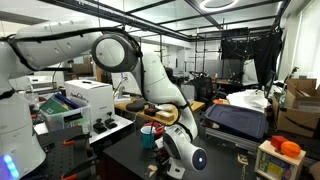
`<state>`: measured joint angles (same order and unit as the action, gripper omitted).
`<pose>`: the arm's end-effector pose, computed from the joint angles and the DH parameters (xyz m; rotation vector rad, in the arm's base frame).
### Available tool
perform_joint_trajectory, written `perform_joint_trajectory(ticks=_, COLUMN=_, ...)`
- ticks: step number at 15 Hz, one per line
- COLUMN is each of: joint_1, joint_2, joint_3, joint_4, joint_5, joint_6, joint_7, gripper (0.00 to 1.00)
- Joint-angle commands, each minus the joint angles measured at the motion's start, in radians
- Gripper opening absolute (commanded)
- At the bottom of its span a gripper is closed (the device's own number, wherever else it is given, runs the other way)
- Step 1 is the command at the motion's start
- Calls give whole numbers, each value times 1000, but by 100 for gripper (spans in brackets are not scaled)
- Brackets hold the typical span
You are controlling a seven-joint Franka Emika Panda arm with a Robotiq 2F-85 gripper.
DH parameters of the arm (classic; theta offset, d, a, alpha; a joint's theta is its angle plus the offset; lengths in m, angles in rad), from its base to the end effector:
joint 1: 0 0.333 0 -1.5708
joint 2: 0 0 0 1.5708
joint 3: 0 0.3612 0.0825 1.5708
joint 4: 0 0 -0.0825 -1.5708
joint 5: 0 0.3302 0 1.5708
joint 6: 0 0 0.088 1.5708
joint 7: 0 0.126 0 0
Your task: Pick the blue cup and pour some of its contents in the bowl
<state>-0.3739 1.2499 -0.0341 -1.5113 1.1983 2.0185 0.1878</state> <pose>0.5708 -0.1683 -0.0438 -1.5851 1.5656 0.6448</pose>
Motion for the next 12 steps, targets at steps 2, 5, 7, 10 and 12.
perform_joint_trajectory(ticks=2, joint_1=22, joint_2=-8, joint_3=-13, joint_4=-6, joint_5=31, joint_6=-29, joint_7=19, gripper=100)
perform_joint_trajectory(ticks=5, joint_1=27, joint_2=-1, joint_3=-13, joint_4=-1, joint_5=34, joint_6=-31, joint_7=25, gripper=100)
perform_joint_trajectory(ticks=7, joint_1=30, joint_2=4, joint_3=-11, joint_4=3, joint_5=36, joint_6=-32, joint_7=28, gripper=100)
perform_joint_trajectory(ticks=10, joint_1=36, joint_2=12, joint_3=-8, joint_4=11, joint_5=44, joint_6=-31, joint_7=33, gripper=100)
perform_joint_trajectory(ticks=12, joint_1=45, joint_2=22, joint_3=-6, joint_4=23, joint_5=51, joint_6=-31, joint_7=42, gripper=100)
